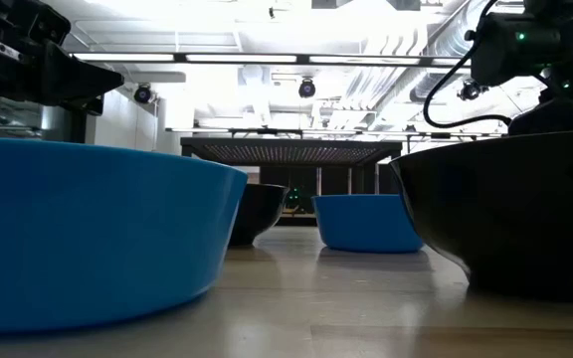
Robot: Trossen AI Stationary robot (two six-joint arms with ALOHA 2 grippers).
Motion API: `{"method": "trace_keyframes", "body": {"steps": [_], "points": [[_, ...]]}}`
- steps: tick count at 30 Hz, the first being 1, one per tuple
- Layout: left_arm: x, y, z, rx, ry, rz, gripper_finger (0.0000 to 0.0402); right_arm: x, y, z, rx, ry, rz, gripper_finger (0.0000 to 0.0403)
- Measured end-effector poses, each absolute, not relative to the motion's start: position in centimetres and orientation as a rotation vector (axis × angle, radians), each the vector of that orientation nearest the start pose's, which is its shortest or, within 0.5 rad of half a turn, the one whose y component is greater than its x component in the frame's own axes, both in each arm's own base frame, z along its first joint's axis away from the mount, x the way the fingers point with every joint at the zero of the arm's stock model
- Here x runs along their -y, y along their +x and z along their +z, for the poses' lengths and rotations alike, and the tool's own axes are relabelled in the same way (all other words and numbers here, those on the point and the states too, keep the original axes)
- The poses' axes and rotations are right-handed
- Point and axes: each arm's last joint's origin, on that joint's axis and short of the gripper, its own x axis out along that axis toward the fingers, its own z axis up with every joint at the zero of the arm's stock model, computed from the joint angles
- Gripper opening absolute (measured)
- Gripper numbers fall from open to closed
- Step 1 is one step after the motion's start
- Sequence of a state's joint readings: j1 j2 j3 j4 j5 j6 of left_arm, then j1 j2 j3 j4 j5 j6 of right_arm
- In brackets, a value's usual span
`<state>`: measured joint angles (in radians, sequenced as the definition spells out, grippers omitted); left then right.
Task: Pick & Place Mini bowls
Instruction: Put the white patterned bowl on the shelf
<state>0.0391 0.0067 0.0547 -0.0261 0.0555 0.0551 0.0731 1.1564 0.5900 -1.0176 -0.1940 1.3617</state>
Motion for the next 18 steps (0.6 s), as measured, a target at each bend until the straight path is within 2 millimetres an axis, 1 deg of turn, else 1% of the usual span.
{"method": "trace_keyframes", "body": {"steps": [11, 14, 18], "points": [[-0.21, 9.45, 17.91, 0.022, 0.056, -0.016, 0.0001, -1.65, 15.10, 16.93, -1.462, 1.134, -0.895, 0.0025], [-0.21, 9.45, 17.91, 0.023, 0.056, -0.016, 0.0001, -1.66, 15.18, 17.01, -1.459, 1.138, -0.886, 0.0014], [-0.21, 9.45, 17.91, 0.022, 0.056, -0.016, 0.0001, -1.66, 15.25, 17.09, -1.459, 1.131, -0.874, 0.0013]]}}
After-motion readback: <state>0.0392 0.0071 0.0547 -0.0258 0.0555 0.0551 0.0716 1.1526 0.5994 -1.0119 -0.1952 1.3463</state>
